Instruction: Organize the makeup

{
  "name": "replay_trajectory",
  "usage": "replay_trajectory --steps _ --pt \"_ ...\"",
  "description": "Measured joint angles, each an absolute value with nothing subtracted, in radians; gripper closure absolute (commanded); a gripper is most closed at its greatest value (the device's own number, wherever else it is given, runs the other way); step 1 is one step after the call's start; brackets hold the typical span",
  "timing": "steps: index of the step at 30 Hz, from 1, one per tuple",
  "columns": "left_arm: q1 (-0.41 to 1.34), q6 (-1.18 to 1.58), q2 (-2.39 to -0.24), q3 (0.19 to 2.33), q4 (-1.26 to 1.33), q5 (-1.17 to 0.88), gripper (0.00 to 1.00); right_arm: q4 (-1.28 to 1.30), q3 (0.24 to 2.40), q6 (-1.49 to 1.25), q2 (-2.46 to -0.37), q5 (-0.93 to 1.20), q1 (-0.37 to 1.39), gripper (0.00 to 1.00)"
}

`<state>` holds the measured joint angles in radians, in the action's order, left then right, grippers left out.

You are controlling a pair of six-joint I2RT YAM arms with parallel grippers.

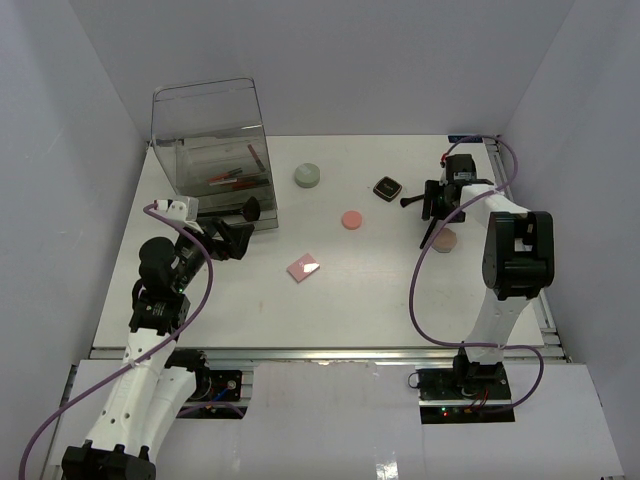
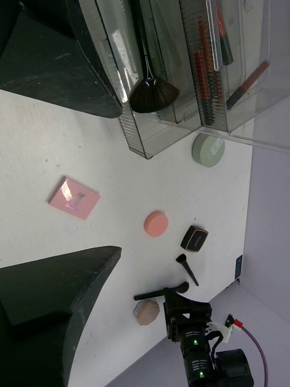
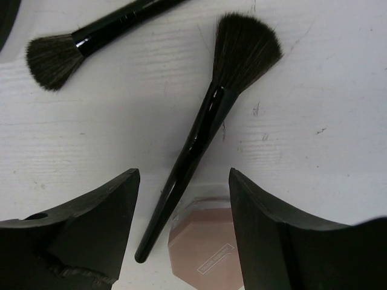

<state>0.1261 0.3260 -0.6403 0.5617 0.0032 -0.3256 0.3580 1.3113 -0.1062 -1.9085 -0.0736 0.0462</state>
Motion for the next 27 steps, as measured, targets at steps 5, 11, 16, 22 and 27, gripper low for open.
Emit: replay_trajectory --steps 5,11,16,22,27 --pt "0.126 0.325 -0.639 0.562 0.002 -0.325 0.02 0.359 1.303 -0.111 -1.929 -0.093 0.059 0.44" --pt "0.124 0.323 -0.637 0.562 -0.005 -0.321 0.02 0.343 1.282 -0.112 -1.935 -0.129 0.082 0.61" --pt "0.120 0.323 -0.634 0.562 -0.018 -0.318 0.02 0.331 1.279 -0.107 -1.935 -0.148 0.099 0.72" --pt "0.120 0.322 -0.630 0.562 -0.023 -0.314 0.02 0.322 1.279 -0.097 -1.937 -0.162 0.121 0.85" --pt "0.120 0.322 -0.630 0.562 -0.023 -0.311 0.02 0.297 1.270 -0.078 -1.934 -0.145 0.144 0.91"
